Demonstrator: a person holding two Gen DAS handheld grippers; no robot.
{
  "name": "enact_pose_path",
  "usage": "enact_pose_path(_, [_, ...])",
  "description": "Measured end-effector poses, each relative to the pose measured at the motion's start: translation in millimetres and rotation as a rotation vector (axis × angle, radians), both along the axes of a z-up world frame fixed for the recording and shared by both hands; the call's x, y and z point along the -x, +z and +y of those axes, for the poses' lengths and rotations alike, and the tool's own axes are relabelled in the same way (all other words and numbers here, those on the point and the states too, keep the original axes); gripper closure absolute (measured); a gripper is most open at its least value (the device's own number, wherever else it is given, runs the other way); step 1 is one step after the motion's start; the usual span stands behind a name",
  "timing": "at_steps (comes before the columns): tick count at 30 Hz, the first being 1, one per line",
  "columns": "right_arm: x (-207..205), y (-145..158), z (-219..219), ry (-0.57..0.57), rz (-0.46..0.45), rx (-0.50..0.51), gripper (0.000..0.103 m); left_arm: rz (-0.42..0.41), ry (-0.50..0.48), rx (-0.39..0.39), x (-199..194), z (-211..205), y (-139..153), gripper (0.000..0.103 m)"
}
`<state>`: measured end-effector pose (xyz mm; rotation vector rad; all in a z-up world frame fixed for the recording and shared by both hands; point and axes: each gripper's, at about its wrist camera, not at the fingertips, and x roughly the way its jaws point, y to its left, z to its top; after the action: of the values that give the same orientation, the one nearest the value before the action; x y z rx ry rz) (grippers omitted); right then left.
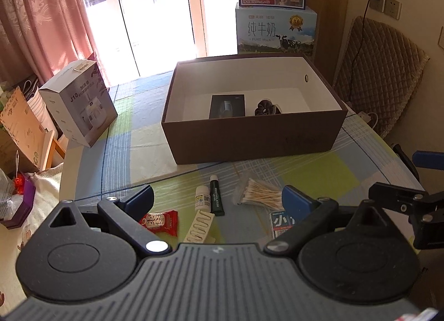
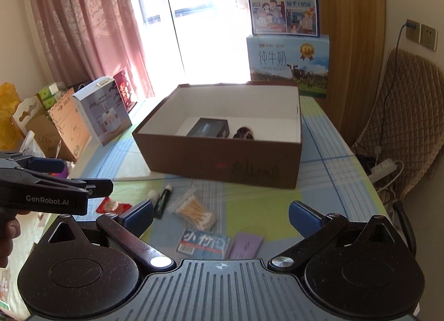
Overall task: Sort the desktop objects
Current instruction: 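Withdraw both tools from the brown box back over the table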
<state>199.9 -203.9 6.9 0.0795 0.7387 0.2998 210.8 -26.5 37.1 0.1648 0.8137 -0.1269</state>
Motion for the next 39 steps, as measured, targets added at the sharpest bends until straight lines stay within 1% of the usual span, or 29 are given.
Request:
enact_pose_path(16, [25.7, -20.8, -1.4, 0.037, 0.063, 0.009, 0.002, 0.022, 0.012, -0.018, 31.6, -1.7, -11.3, 0.006])
enact_pose_path(32, [34.9, -57.3, 0.5, 0.057, 0.193, 0.025, 0.002, 0.142, 0.015, -0.028, 55.0, 12.5, -50.1, 0.006])
enact_pose_path(39, [32.5, -61.5, 2.5, 0.056, 0.211, 0.028, 0.002, 0.188, 0.021, -0.027, 56.4, 18.0, -62.5, 0.006])
